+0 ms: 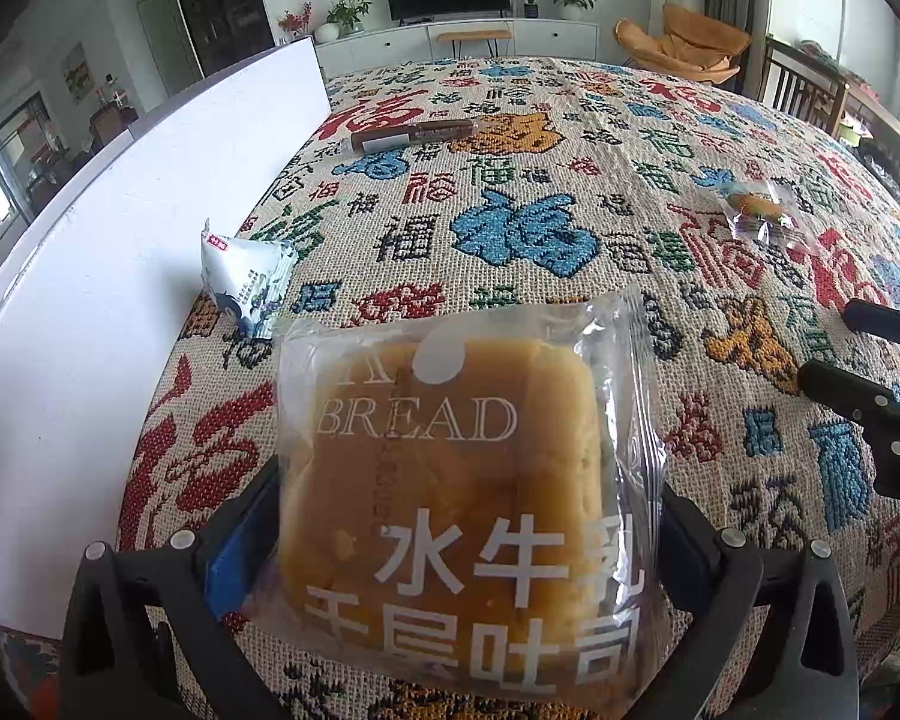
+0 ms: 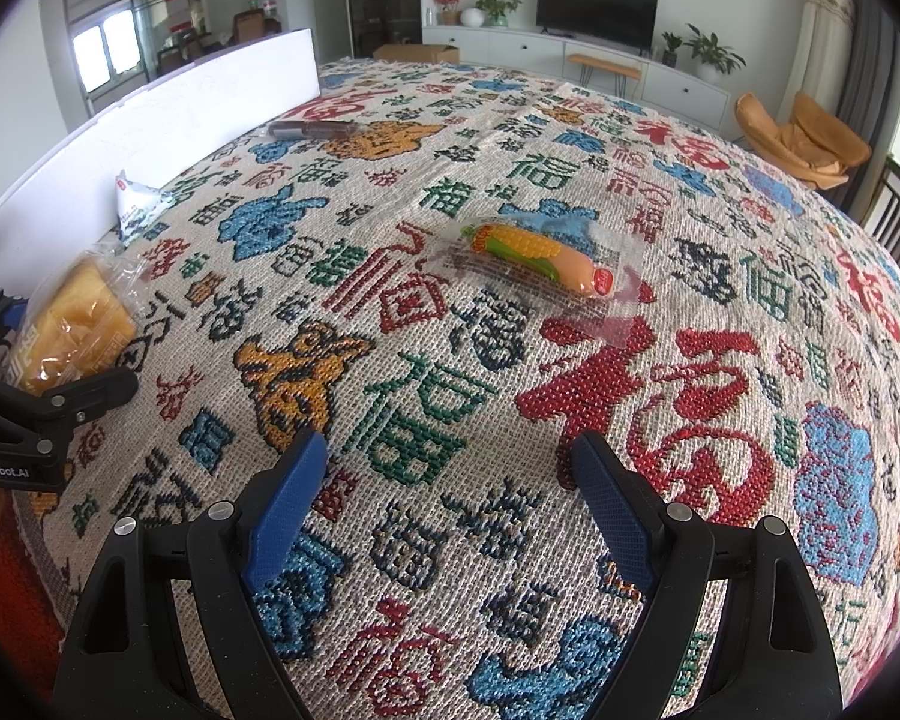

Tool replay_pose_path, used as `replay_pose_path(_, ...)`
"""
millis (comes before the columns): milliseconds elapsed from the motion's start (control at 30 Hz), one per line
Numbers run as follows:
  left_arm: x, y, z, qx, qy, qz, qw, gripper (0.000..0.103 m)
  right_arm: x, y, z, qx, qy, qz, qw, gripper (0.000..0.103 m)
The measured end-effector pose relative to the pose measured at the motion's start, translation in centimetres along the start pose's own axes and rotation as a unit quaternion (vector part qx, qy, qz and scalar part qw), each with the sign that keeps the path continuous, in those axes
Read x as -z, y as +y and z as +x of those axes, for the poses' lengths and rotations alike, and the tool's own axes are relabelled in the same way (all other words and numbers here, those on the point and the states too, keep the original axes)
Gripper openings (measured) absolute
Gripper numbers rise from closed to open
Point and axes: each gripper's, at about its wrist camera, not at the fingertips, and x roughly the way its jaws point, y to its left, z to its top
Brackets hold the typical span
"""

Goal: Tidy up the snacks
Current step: 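Grasp the orange corn-shaped candy with the right tool while the left tool holds the bread bag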

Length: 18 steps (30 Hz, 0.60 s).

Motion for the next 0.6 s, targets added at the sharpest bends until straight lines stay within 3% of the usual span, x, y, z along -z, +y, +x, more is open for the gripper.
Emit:
replay_pose_path(100,0.0,-0.1,-0.1,0.000,-0.001,0.001,1.0000,0.103,0.0,0.0,0.0,0.000,0.000,-0.001,1.000,0.086)
replay_pose_path(233,0.0,-0.1,-0.1,0.000,-0.002,0.001,1.0000,0.103,-2.2,-0.1,0.0,0.008,0.048,-0.050,0.998,0.084)
replay_pose_path(400,0.0,-0.1,-0.2,0.000,-0.003,0.001,1.0000,0.103,-7.8,-3.0,-2.1,0.037,0.002,-0.080,0.996,0.086)
replay_pose_path(500,0.1,0.0,-0.2,0.000,-0.003,0.001,1.0000,0.103,-10.6,-6.9,-0.4,0.000,0.030,0.003,1.000,0.086)
replay_pose_path(600,0.1,0.0,-0.2,0.001,-0.003,0.001,1.0000,0.103,-11.4,-10.7,2.4,-0.040,0.057,0.123,0.990,0.085)
